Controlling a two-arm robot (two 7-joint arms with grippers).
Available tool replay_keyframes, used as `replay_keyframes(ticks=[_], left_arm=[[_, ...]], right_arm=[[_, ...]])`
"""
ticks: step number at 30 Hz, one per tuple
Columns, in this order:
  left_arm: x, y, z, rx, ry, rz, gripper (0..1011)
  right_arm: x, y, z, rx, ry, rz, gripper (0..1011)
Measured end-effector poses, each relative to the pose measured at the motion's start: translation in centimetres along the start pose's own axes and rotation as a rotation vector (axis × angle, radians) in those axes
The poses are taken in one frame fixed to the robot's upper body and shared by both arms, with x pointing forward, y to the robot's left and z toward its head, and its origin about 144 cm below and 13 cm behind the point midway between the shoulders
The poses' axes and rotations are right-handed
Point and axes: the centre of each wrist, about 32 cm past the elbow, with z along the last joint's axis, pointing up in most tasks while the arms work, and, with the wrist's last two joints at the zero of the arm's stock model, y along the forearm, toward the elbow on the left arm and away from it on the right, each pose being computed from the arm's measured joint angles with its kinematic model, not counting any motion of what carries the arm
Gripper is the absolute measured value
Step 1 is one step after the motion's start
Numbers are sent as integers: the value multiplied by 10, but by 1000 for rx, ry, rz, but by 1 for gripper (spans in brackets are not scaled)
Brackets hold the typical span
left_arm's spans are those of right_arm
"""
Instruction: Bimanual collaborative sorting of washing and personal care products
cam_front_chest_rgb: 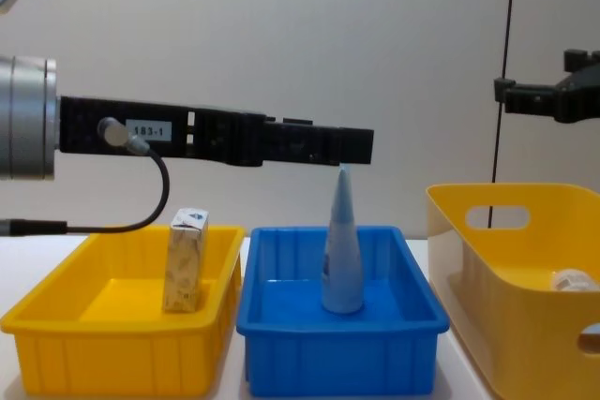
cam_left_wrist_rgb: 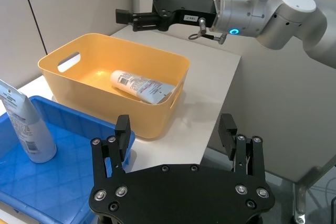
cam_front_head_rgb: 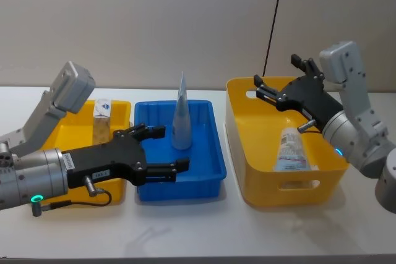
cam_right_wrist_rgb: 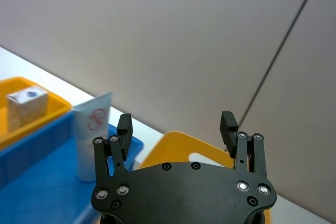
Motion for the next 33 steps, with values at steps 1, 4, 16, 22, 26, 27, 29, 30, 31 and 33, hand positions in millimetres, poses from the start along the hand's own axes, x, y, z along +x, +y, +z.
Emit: replay_keyframes(ticks=[1, 4, 16, 22, 26, 27, 29, 30, 31, 33], left_arm=[[0, 0, 0, 0, 0, 0, 1001], [0, 0, 0, 0, 0, 0, 1001], [0, 0, 0, 0, 0, 0, 1001], [0, 0, 0, 0, 0, 0, 1001], [0, 0, 0, 0, 0, 0, 1001], [0, 0, 0, 0, 0, 0, 1001], [0, 0, 0, 0, 0, 0, 1001], [0, 0, 0, 0, 0, 0, 1001], [0, 0, 0, 0, 0, 0, 1001], [0, 0, 0, 0, 0, 0, 1001]], right_arm=[[0, -1, 0, 4, 3, 7, 1002], [-1, -5, 2, 20, 17, 46, 1002], [-9, -26, 9, 67, 66, 193, 1002], [-15, -34, 11, 71, 81, 246, 1002], [-18, -37, 12, 72, 85, 269, 1002], [-19, -38, 13, 72, 86, 273, 1002], [-20, -39, 13, 73, 88, 283, 1002], [-20, -40, 13, 73, 89, 286, 1002], [-21, -40, 13, 73, 90, 289, 1002], [-22, -41, 14, 74, 92, 297, 1002]])
